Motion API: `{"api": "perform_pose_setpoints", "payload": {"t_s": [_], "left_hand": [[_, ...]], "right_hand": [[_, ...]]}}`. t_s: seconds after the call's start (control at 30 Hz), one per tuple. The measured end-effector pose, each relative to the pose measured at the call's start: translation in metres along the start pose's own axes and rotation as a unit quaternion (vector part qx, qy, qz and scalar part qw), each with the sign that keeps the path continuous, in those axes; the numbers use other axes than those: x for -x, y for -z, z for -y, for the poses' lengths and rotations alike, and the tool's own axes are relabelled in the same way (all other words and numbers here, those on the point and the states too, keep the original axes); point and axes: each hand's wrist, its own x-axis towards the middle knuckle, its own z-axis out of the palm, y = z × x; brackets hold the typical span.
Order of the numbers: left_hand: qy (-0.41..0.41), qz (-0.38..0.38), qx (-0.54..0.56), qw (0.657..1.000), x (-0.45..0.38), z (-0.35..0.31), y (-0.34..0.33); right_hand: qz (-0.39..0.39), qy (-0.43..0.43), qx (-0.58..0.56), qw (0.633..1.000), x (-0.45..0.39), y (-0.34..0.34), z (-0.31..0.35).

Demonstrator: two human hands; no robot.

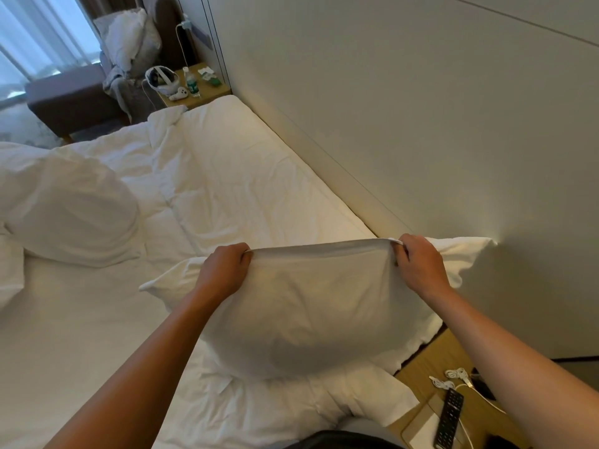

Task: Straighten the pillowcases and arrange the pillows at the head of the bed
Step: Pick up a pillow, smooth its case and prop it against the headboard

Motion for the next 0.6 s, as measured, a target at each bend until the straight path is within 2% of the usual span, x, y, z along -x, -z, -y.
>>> {"api": "perform_pose_setpoints", "payload": {"t_s": [0.13,0.37,0.47,0.6], "left_hand": [[0.002,-0.01,0.005,1.0,-0.005,-0.004,0.001],[0.006,-0.014,0.033,0.999,-0.006,-0.005,-0.005],[0.004,-0.035,0.05,0.998,0.009,0.012,0.0],[-0.022,-0.055,0.056,0.997,-0.004,0.003,0.012]], "right_hand": [[0.027,-0.013,-0.032,0.999,-0.005,0.005,-0.003],[0.032,-0.035,-0.052,0.998,-0.005,0.016,-0.002],[0.024,-0.032,-0.054,0.998,0.014,0.014,0.02],[-0.017,-0.047,-0.038,0.998,0.014,0.024,0.028]]}}
